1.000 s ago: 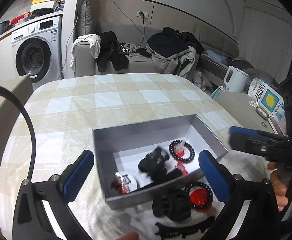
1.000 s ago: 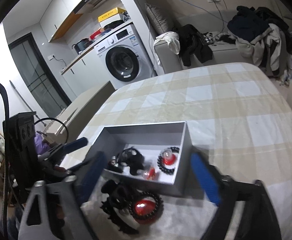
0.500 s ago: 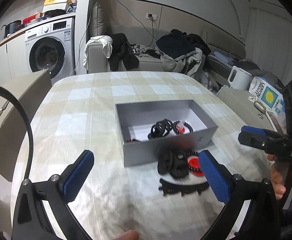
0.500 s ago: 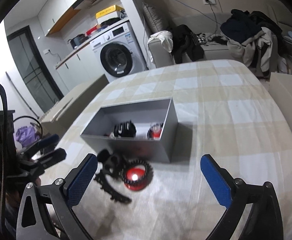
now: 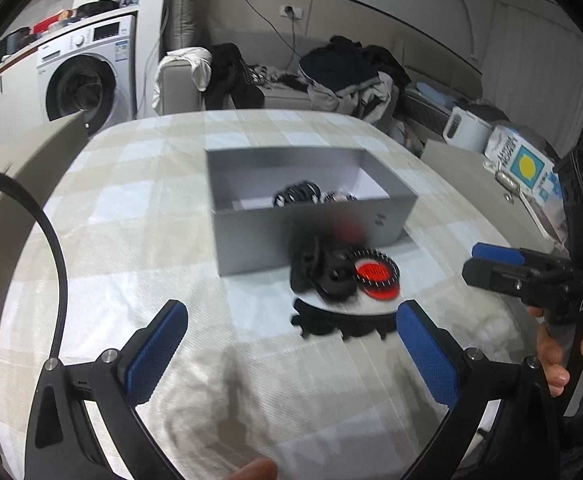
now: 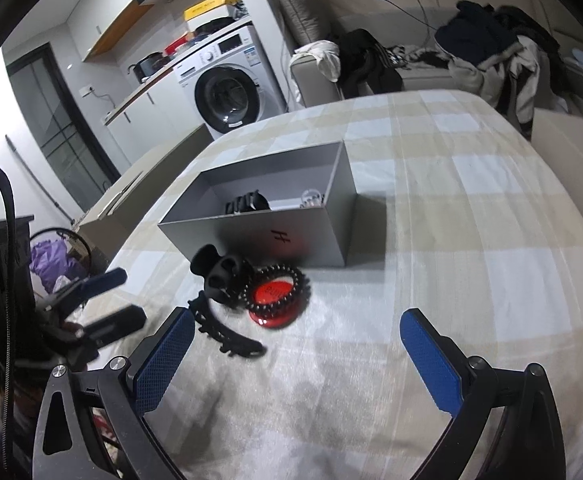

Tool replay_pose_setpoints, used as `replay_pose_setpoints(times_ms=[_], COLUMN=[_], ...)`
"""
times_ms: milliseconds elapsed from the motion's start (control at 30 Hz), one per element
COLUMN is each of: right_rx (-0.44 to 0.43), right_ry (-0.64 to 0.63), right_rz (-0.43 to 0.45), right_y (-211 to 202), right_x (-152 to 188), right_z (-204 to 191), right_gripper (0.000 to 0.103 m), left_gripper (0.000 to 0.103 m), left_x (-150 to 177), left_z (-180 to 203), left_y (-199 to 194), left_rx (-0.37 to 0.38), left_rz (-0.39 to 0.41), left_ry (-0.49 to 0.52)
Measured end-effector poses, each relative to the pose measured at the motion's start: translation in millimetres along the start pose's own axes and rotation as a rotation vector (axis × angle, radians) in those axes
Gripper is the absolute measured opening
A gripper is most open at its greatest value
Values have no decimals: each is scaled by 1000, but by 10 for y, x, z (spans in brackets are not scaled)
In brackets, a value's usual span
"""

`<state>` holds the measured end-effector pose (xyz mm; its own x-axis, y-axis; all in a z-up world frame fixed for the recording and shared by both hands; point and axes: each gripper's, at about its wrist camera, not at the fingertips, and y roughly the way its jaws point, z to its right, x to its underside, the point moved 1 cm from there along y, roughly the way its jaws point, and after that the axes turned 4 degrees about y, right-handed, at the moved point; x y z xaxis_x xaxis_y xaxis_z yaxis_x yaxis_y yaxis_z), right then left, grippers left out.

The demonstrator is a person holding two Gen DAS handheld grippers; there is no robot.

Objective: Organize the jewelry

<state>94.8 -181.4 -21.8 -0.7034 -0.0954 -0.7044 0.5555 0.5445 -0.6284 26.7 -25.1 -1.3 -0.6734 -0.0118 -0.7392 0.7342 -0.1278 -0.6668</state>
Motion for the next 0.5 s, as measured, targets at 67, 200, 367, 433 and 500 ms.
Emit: replay_pose_setpoints(times_ms=[67,200,367,433,500], right_rx=[-6,-2,-1,-2,0], right_ry=[15,20,45,57,60], right_rz=[-3,-13,-14,-12,-11], right_y=[0,2,-4,-10,-16], right_x=[39,96,122,117,116], right_z=[23,50,114,142,156], right_gripper=[103,103,103,103,103], left_gripper=[102,102,102,102,102], left_x=[29,64,91,90,75], left_z=[43,90,178,191,199], left_y=[30,105,210,242,281], left_rx=[-5,11,29,34,26], left_rz=[-12,-47,-86,-98,-105], left_ry=[20,38,70,72,71])
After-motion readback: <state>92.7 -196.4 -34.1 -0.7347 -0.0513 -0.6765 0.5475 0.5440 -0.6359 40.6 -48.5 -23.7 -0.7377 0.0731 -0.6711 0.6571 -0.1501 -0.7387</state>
